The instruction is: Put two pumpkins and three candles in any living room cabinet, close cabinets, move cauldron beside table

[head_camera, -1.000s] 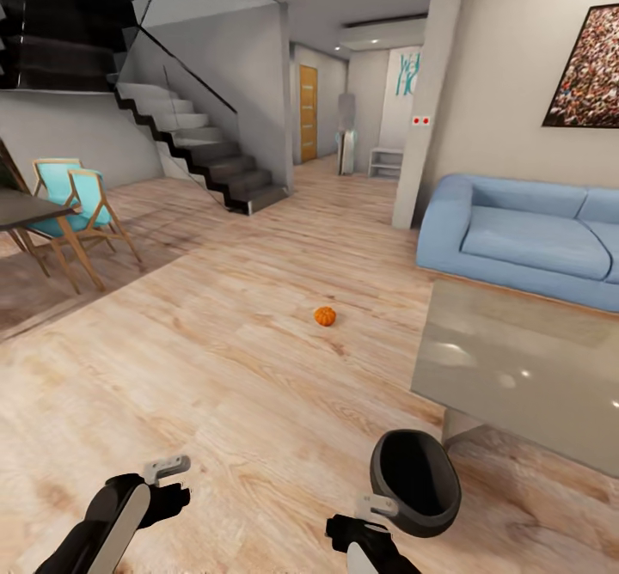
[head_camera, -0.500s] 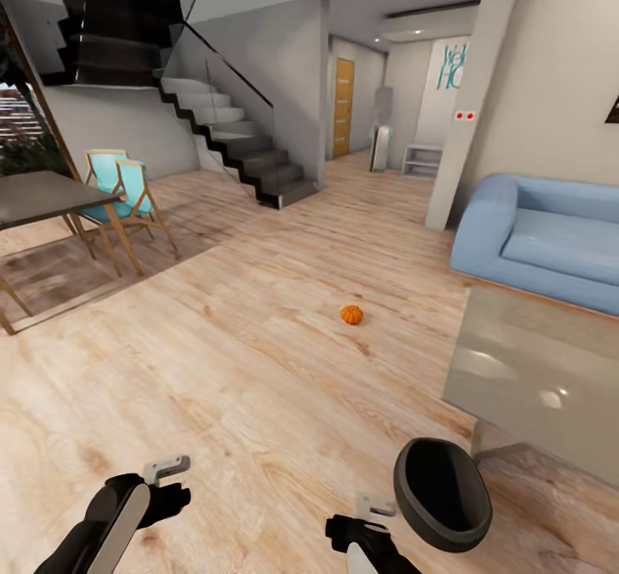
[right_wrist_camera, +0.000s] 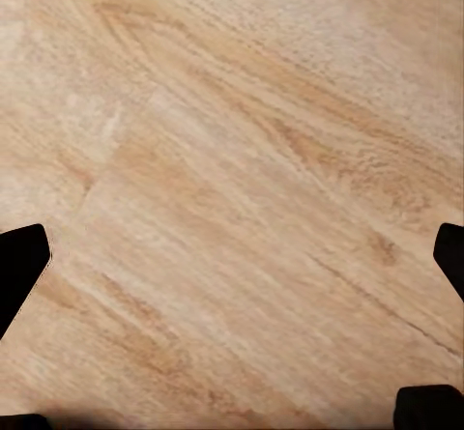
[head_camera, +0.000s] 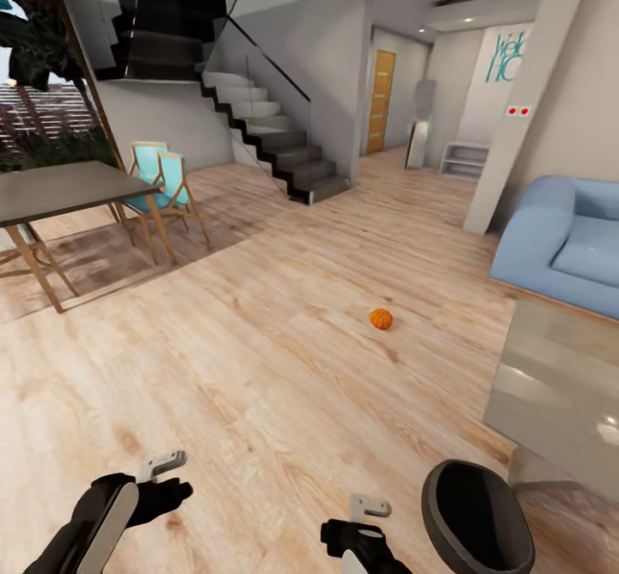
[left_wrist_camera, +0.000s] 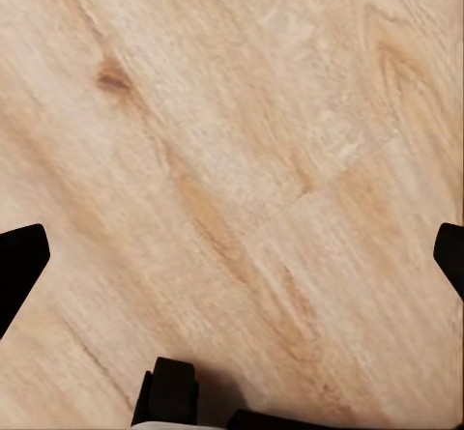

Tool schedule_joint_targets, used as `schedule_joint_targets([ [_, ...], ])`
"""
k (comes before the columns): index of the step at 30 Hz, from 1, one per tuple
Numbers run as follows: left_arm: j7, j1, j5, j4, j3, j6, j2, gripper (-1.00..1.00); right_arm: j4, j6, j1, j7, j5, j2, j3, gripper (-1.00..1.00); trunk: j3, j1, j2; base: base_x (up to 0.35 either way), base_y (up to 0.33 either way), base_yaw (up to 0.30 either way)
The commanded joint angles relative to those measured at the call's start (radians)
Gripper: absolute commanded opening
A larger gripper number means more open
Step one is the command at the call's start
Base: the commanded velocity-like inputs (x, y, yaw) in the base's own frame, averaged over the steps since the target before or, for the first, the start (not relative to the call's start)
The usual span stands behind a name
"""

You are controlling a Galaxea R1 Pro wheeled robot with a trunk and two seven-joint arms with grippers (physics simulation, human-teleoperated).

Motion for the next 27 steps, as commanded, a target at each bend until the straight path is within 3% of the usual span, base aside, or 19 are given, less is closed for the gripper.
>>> schedule_joint_targets([
  [1, 0.001, 0.000, 0.011, -0.001, 0.007, 0.003, 0.000, 1.00, 0.000, 0.003, -0.001, -0.008, -0.006, -0.001, 0.004, 1.00, -0.002, 0.000, 0.000, 0.253, 0.000, 0.239],
  [10, -0.012, 0.000, 0.011, -0.001, 0.021, 0.004, -0.002, 1.00, 0.002, 0.002, -0.001, -0.008, -0.006, -0.001, 0.007, 1.00, -0.012, 0.000, 0.000, 0.274, 0.099, 0.239],
  [18, -0.012, 0.000, 0.013, -0.005, 0.020, 0.003, -0.006, 1.00, 0.007, -0.045, -0.001, -0.011, -0.007, 0.003, 0.008, 1.00, -0.017, 0.000, 0.000, 0.038, 0.021, 0.263],
  [24, -0.012, 0.000, 0.013, -0.004, 0.020, 0.003, -0.007, 1.00, 0.071, -0.055, -0.001, -0.012, -0.004, 0.044, 0.007, 1.00, -0.017, 0.000, 0.000, 0.001, 0.001, 0.285],
  [27, -0.012, 0.000, 0.012, -0.004, 0.020, 0.003, -0.008, 1.00, 0.089, -0.056, -0.001, -0.012, -0.002, 0.047, 0.006, 1.00, -0.017, 0.000, 0.000, 0.000, 0.000, 0.289],
])
